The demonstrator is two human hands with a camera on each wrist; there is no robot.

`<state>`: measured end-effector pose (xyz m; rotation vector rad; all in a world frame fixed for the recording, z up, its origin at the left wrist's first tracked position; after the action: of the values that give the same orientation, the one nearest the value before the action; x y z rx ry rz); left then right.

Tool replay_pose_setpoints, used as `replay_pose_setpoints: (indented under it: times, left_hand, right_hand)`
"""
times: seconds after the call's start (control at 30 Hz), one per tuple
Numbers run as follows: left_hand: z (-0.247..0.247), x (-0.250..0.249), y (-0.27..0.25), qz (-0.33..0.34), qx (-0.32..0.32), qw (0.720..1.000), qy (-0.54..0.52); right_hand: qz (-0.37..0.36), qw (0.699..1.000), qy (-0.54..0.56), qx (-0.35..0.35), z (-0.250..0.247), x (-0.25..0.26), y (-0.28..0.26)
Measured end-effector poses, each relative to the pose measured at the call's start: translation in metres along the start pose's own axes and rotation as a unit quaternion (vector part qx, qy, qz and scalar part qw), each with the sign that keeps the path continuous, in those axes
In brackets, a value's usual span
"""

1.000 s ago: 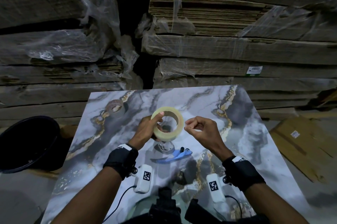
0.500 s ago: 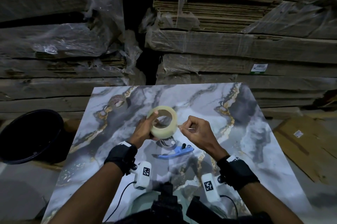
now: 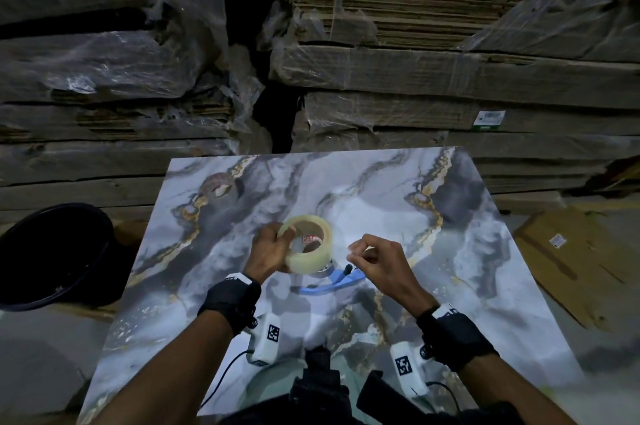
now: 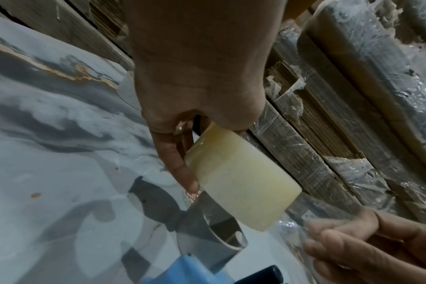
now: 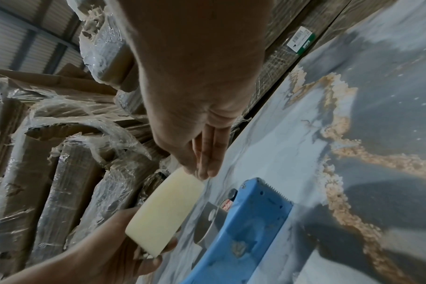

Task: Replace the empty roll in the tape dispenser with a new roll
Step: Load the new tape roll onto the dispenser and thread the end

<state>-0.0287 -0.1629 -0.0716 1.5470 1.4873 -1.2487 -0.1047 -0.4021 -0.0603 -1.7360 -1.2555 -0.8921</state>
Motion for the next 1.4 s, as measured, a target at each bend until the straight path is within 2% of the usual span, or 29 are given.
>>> replay_pose_setpoints:
  times: [0.1, 0.23, 0.4, 0.53, 0.77, 0.93, 1.07, 1.17, 1.4]
  left_hand:
    - [0.002, 0.004, -0.011, -0.011, -0.005, 0.999, -0.041]
    - [0.008, 0.002, -0.022, -0.016, 0.030, 0.998, -0.059]
    - [0.019, -0.008, -0.038, 0.013, 0.083, 0.995, -0.052]
    - [0.025, -0.018, -0.044, 0.066, 0.121, 0.990, -0.042]
    - [0.029, -0.007, -0.051, 0.106, 0.128, 0.986, 0.020]
    - [0.031, -0.003, -0.044, 0.111, 0.112, 0.987, 0.042]
    - [0.030, -0.003, -0.032, 0.088, 0.105, 0.990, 0.043]
    - [0.028, -0.007, -0.021, 0.106, 0.102, 0.988, 0.053]
    - [0.037, -0.010, -0.003, 0.142, 0.157, 0.972, 0.099]
  right_hand:
    - [0.004, 1.000, -0.001, -0.003, -0.010, -0.006, 0.005]
    - [-0.009, 0.999, -0.026, 0.021, -0.019, -0.012, 0.008]
    - [-0.010, 0.998, -0.047, 0.049, -0.022, -0.021, 0.012]
    - [-0.003, 0.996, -0.044, 0.072, -0.019, -0.028, 0.014]
    - [-0.005, 0.996, -0.042, 0.083, -0.013, -0.036, 0.023]
    - [0.012, 0.992, -0.039, 0.116, -0.010, -0.037, 0.028]
    - [-0.006, 0.989, -0.036, 0.143, -0.006, -0.033, 0.030]
    - [-0.039, 0.984, -0.082, 0.151, -0.001, -0.031, 0.034]
    - [-0.040, 0.973, -0.139, 0.179, 0.005, -0.031, 0.036]
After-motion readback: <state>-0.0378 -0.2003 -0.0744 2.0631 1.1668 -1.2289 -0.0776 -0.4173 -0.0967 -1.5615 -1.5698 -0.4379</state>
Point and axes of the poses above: each hand's wrist, its own y-axis towards the middle knuckle, its own z-axis out of the palm, x = y × z, the point moved 8 cm from there along y, towards the middle knuckle, and after that the axes turned 14 degrees about z, right-handed, at the moved point
